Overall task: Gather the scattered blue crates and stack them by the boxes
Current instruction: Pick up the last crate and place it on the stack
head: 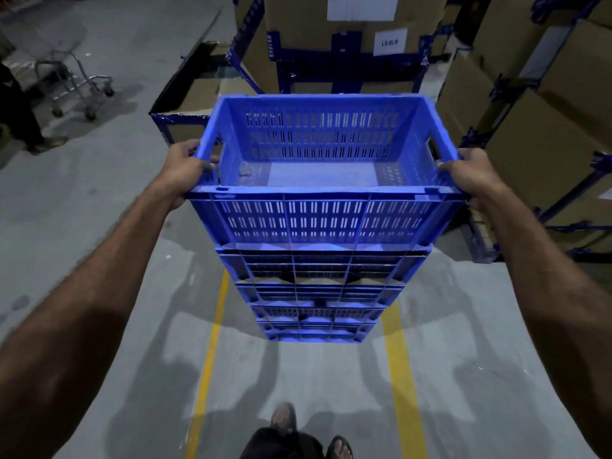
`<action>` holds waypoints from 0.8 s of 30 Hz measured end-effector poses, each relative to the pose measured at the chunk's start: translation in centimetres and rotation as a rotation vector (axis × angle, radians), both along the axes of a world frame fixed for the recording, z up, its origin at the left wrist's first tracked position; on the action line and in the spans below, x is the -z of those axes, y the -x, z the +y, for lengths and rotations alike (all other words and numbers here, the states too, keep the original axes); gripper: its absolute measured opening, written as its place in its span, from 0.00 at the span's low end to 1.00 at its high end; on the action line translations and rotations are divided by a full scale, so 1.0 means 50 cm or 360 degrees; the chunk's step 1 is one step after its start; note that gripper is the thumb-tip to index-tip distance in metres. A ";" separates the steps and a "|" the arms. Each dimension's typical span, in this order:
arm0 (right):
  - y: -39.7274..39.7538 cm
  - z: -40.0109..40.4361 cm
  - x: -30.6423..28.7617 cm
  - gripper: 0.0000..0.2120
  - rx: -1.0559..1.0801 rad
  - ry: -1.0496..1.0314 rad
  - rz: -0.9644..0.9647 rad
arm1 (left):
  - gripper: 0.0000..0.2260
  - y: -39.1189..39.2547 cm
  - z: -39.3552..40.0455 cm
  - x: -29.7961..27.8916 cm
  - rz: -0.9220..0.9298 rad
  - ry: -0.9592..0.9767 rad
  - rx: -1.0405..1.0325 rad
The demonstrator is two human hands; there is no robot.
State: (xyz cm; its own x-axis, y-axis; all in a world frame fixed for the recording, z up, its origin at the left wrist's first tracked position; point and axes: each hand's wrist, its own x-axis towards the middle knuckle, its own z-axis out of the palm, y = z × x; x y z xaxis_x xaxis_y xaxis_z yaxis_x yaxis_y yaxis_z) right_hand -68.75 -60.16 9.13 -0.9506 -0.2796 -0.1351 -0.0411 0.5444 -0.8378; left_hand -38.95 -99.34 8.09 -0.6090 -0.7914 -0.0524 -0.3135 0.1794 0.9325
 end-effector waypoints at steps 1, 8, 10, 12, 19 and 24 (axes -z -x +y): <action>0.002 0.000 0.001 0.06 0.0000 -0.0009 0.0007 | 0.20 -0.001 -0.001 0.001 -0.0016 0.0020 0.0001; 0.003 0.000 -0.008 0.15 -0.0237 -0.0497 0.0625 | 0.20 0.000 0.000 -0.029 -0.0516 0.0844 0.0151; 0.010 -0.005 -0.013 0.14 -0.0452 -0.0573 0.0860 | 0.24 0.009 -0.006 -0.036 -0.0627 0.1106 0.0287; 0.025 -0.013 -0.016 0.20 -0.0679 -0.0699 0.0951 | 0.28 0.020 -0.003 -0.045 -0.0725 0.1211 0.0403; 0.053 -0.042 -0.024 0.53 -0.0862 -0.1140 0.0846 | 0.44 0.057 -0.008 -0.053 -0.1049 0.1225 0.0509; 0.050 -0.045 -0.021 0.60 -0.0836 -0.1152 0.0834 | 0.48 0.061 -0.007 -0.046 -0.1079 0.1256 0.0501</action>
State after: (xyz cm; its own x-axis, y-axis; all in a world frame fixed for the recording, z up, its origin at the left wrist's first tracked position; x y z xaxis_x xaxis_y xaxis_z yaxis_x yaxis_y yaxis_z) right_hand -71.25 -62.41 10.16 -0.7202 -0.6926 -0.0404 -0.6839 0.7186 -0.1259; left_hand -42.00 -99.67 10.40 -0.8266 -0.5628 0.0005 -0.5546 0.8146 0.1695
